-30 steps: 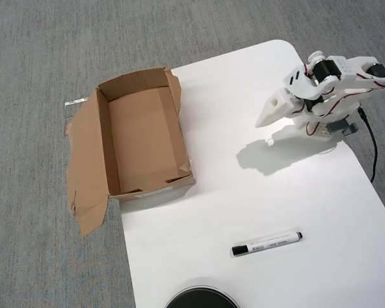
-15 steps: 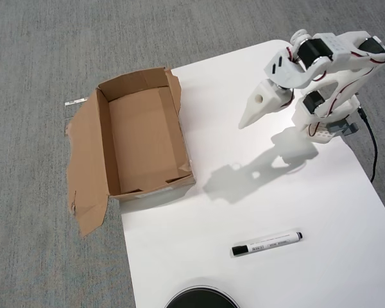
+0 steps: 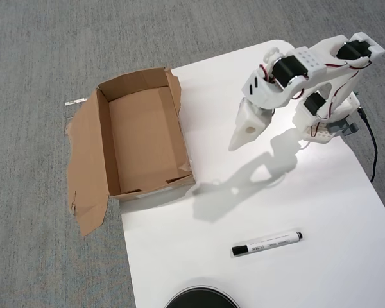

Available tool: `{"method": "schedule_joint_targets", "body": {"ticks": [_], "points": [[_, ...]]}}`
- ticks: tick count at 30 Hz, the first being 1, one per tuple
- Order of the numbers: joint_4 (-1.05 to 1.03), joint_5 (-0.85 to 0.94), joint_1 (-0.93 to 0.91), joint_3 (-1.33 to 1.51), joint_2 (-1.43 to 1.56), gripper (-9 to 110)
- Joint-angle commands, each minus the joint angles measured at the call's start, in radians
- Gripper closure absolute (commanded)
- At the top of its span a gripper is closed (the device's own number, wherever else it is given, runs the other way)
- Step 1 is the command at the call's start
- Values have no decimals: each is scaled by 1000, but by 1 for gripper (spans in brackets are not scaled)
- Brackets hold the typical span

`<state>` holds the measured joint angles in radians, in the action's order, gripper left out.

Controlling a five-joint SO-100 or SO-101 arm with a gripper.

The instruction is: Grasp a pen and put it in the box.

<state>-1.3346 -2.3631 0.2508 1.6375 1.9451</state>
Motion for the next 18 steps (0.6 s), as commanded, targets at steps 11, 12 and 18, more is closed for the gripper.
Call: {"method": "schedule_joint_targets", "body": {"ticks": [11, 12, 18], "points": [[6, 387, 361, -91, -196, 100], [6, 395, 381, -100, -218, 100], [6, 398, 444, -206, -339, 100]]}}
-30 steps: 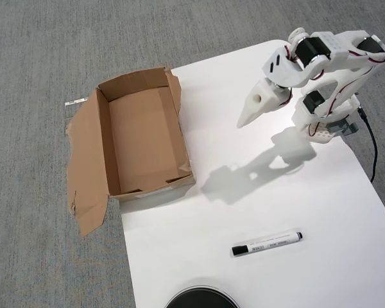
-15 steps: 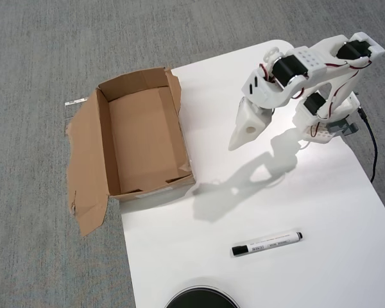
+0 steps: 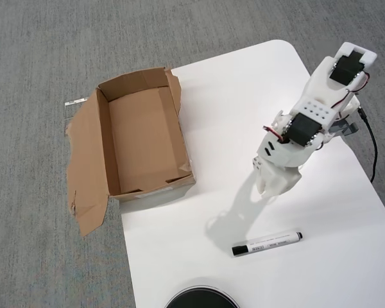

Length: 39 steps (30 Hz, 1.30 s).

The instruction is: Grasp a pen and put it in the box.

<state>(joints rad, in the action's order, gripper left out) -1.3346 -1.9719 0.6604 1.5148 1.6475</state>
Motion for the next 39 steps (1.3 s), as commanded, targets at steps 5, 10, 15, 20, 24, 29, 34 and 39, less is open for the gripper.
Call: {"method": "schedule_joint_targets", "body": {"ticks": [5, 10, 15, 20, 24, 29, 34, 39], "points": [[6, -1, 65, -180, -137, 100], [9, -7, 91, -288, -227, 100], [106, -8, 119, -344, -319, 100], [212, -10, 136, -337, -365, 100], [219, -13, 137, -329, -373, 100], [210, -142, 162, -326, -374, 100], [212, -318, 248, -324, -430, 100], [212, -366, 300, -324, -446, 100]]}}
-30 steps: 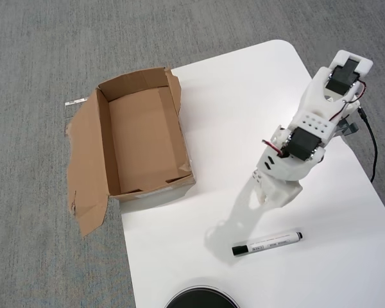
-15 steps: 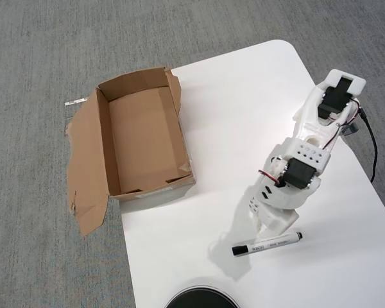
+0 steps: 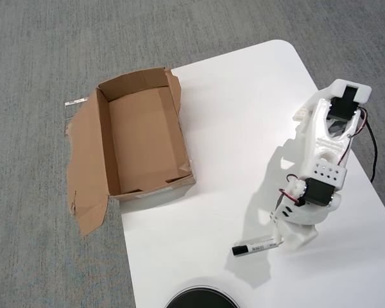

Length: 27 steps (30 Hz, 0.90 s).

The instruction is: Grasp a pen and put it in the box.

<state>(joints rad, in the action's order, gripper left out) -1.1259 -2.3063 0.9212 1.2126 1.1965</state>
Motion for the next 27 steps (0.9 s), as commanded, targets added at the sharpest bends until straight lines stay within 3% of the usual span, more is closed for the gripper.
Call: {"method": "schedule_joint_targets", "body": {"ticks": [1, 10, 19, 27], "points": [[3, -31, 44, -22, 5, 100], [15, -42, 47, -22, -31, 99], [15, -30, 82, -25, -71, 80], [17, -30, 82, -36, -72, 78]]}}
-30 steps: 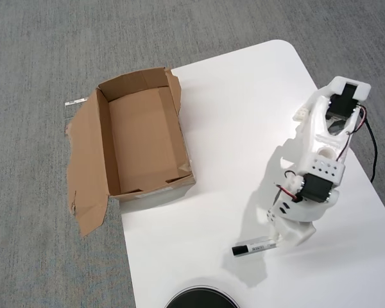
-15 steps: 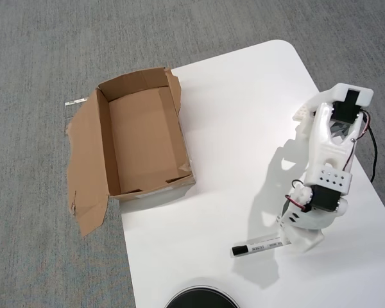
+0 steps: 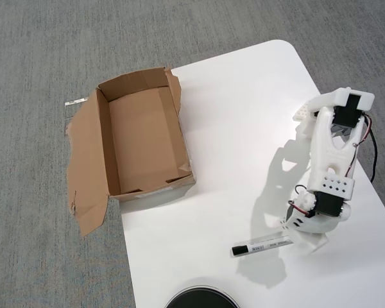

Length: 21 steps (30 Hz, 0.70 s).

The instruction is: Grasp a pen and put it in the box.

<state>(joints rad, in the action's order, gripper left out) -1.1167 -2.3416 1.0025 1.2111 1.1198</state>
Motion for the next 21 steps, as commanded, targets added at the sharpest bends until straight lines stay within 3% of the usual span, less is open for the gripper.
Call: {"method": "schedule_joint_targets", "body": {"ticks": [1, 21], "points": [[8, 5, 1, -36, 3, 78], [256, -7, -12, -41, -166, 78]]}}
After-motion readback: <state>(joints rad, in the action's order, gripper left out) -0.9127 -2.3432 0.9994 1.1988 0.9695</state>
